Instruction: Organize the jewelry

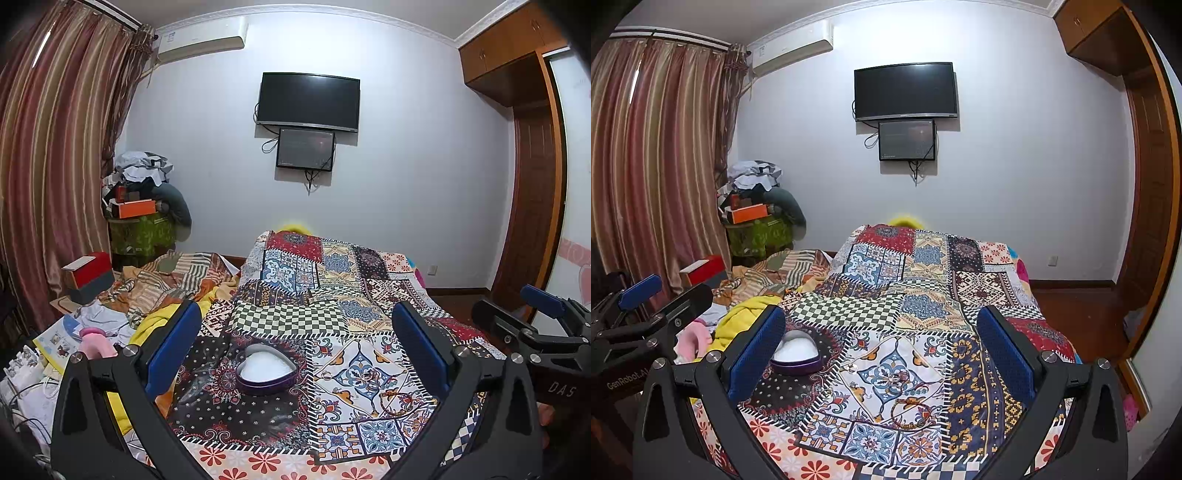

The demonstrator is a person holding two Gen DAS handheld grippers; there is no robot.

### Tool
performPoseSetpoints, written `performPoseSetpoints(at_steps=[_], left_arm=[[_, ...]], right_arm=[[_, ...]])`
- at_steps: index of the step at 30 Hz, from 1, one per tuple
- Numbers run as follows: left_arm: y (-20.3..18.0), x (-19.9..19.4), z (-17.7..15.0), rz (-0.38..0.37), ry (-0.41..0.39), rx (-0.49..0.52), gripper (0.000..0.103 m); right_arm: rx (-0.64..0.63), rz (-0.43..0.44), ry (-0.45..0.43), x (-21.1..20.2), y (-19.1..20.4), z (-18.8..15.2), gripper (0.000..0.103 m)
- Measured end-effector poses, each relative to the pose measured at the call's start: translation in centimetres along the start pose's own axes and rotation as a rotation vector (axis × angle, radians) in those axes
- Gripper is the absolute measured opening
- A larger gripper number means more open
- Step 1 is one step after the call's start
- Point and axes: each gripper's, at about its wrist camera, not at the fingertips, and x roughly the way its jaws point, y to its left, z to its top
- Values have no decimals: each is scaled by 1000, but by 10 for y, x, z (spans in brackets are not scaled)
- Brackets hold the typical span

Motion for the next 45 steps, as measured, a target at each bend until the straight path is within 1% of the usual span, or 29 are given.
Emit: performPoseSetpoints(at_steps=[8,15,19,23,27,32,35,42,43,45], left_arm=[[-1,2,-3,-3,8,-2,103],[2,7,-3,1,19,-9,103],[4,17,-5,2,40,-16,103],[6,31,-6,2,69,-21,103],[7,51,-11,-7,114,-26,103],[6,76,-21,11,169,-32,103],[8,94,-29,7,222,-34,103],[15,139,-61,13,396,-36,103],[17,146,-68,9,430,-37,103],[17,156,-78,2,469,-35,103]], right_arm=[[-2,1,4,2,0,-2,103],[-1,5,27,11,1,-8,103],[1,4,46,19,-1,-9,103],[5,-17,81,32,-6,-13,103],[21,-39,132,50,-18,-18,103],[50,-67,200,69,-35,-26,103],[57,-94,243,81,-47,-33,103],[51,-141,345,101,-69,-50,103],[47,-145,359,103,-71,-52,103],[48,-143,381,108,-75,-57,103]])
